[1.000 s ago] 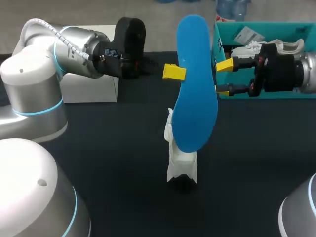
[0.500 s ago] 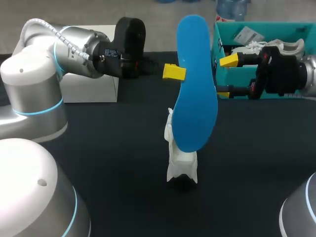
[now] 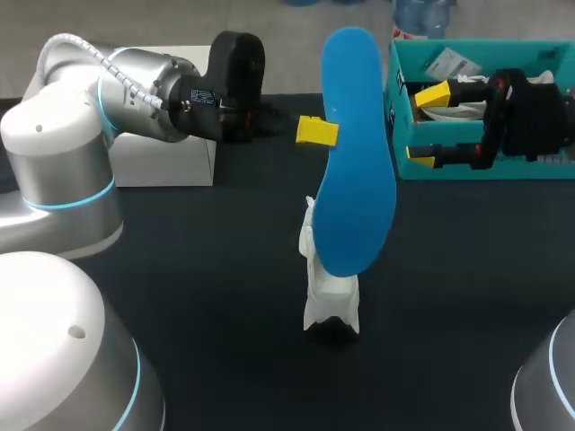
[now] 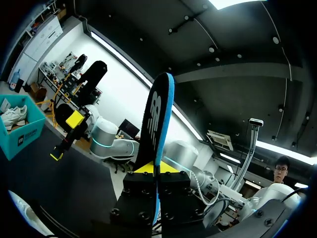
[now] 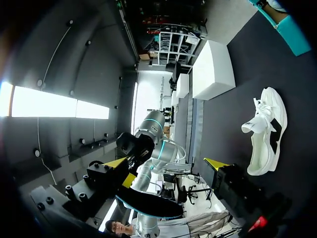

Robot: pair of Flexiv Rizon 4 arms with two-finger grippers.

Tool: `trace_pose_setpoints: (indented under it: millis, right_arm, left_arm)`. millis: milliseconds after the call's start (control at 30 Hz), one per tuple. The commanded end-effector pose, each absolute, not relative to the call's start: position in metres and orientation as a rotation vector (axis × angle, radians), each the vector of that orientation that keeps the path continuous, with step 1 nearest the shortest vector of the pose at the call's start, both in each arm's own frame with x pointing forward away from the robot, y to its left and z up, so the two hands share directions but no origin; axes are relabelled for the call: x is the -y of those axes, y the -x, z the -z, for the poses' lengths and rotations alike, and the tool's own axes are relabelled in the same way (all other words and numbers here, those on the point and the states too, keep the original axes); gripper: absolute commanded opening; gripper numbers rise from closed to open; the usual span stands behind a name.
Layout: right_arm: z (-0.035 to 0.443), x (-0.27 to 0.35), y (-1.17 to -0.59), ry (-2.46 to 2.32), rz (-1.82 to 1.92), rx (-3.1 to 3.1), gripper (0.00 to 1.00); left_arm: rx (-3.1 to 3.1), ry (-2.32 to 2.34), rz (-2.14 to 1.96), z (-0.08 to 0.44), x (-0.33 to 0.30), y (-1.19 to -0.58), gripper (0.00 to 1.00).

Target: Take the shoe out of the shoebox, open the shoe tongue, remove and reinsert the insole, then place the shoe into the shoebox

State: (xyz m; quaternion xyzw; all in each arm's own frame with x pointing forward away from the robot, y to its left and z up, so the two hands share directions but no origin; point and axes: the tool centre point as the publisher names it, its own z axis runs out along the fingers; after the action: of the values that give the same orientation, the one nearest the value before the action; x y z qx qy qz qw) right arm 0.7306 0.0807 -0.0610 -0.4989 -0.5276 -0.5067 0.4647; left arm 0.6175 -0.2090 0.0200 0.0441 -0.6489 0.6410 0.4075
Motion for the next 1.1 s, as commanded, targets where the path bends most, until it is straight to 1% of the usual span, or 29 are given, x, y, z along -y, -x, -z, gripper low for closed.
trace_pose_setpoints:
  millis: [33, 200, 333, 467, 533, 933, 1067, 1100]
  right_arm:
    - [0.062, -0.081, -0.73, 1.228, 1.244, 1.296, 1.0]
    - [0.062, -0.081, -0.73, 1.228, 1.244, 1.296, 1.0]
    - [0.062, -0.081, -0.73, 1.228, 1.244, 1.296, 1.0]
    - [0.062, -0.081, -0.73, 1.228, 1.244, 1.296, 1.0]
    - [0.062, -0.081, -0.73, 1.228, 1.244, 1.296, 1.0]
    - [0.062, -0.081, -0.73, 1.228, 1.244, 1.296, 1.0]
    - [0.062, -0.081, -0.73, 1.228, 1.244, 1.296, 1.0]
    - [0.062, -0.081, -0.73, 1.228, 1.244, 1.296, 1.0]
  left_arm:
    - [1.718, -0.019, -1.69, -0.015, 0.209, -0.628, 0.0]
    - [2.07, 0.298, -1.895, -0.002, 0.205, -0.66, 0.0]
    - [2.144, 0.473, -2.022, -0.001, 0.2, -0.675, 0.0]
    - [2.221, 0.72, -2.044, -0.004, 0.197, -0.681, 0.0]
    - [2.248, 0.727, -1.982, -0.009, 0.196, -0.679, 0.0]
    - [2.248, 0.727, -1.982, -0.009, 0.196, -0.679, 0.0]
    - [2.32, 1.38, -2.023, 0.011, 0.196, -0.69, 0.0]
    - [2.319, 1.435, -2.024, 0.012, 0.195, -0.691, 0.0]
